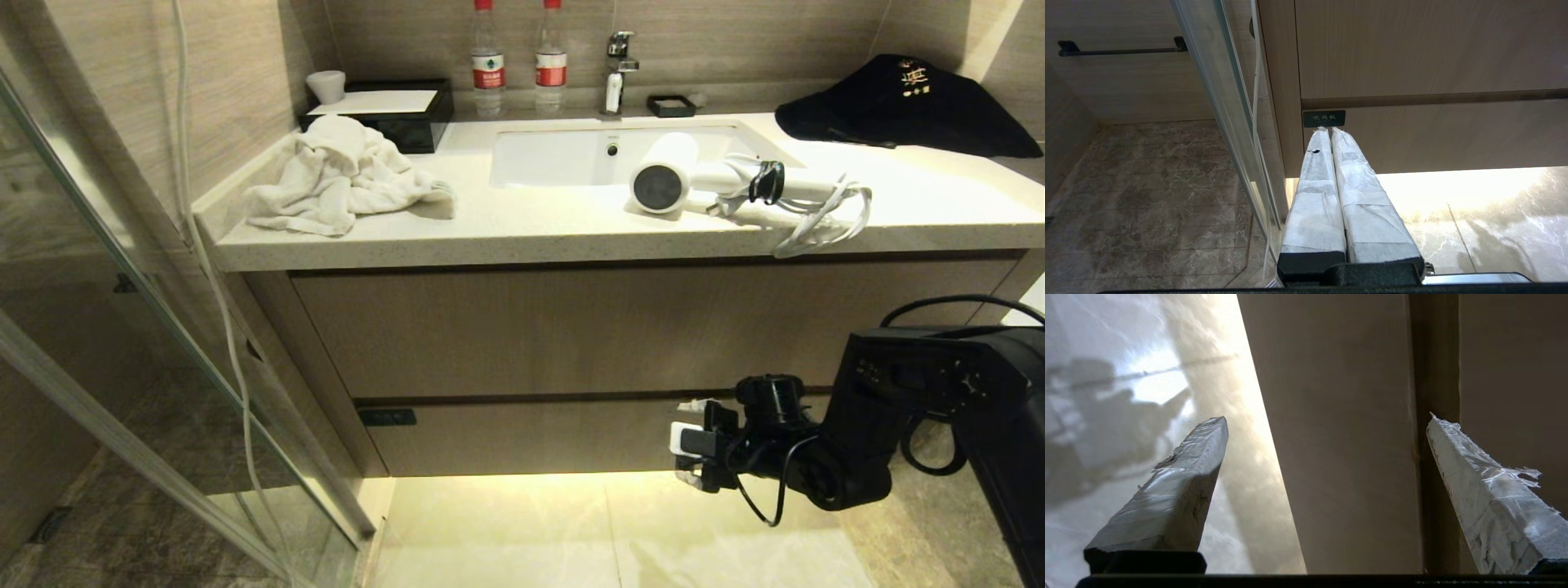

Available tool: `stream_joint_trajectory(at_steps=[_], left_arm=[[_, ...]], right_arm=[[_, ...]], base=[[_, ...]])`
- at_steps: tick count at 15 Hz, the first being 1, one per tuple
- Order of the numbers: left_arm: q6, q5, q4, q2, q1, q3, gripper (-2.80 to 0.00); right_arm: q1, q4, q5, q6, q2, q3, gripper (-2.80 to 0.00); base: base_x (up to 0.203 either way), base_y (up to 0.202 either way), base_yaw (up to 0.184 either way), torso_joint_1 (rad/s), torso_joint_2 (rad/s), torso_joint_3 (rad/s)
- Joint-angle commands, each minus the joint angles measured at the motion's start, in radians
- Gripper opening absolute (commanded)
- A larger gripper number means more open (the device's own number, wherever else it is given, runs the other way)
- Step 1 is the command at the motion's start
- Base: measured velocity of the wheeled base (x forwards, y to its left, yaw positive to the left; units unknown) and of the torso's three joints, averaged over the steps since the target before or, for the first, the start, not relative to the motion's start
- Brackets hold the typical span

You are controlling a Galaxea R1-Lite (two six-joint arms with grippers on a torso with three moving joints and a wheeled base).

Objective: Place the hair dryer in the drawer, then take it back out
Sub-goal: Pull open the drawer

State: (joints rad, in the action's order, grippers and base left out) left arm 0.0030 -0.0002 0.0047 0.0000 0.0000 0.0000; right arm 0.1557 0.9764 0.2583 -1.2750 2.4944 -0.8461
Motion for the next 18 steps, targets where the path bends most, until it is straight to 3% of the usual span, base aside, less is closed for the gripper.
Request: stream_joint_trajectory(at_steps=[1, 13, 18], left_arm=[[0.0, 0.0, 0.0, 0.002, 0.0, 0.002, -2.8], [0.0, 0.0, 0.0, 0.001, 0.0, 0.002, -2.8], [0.0, 0.0, 0.0, 0.002, 0.0, 0.002, -2.8]], right_arm=[[-0.013, 0.012, -0.007, -0.022, -0.018, 0.02, 0.0], [-0.016, -0.035, -0.011, -0.037, 0.029, -0.011, 0.0], [-0.015, -0.097, -0.009, -0.002, -0.023, 0.003, 0.0]], base=[[0.0, 0.0, 0.0, 0.0, 0.0, 0.0], [0.0, 0.0, 0.0, 0.0, 0.0, 0.0], [0.0, 0.0, 0.0, 0.0, 0.0, 0.0]])
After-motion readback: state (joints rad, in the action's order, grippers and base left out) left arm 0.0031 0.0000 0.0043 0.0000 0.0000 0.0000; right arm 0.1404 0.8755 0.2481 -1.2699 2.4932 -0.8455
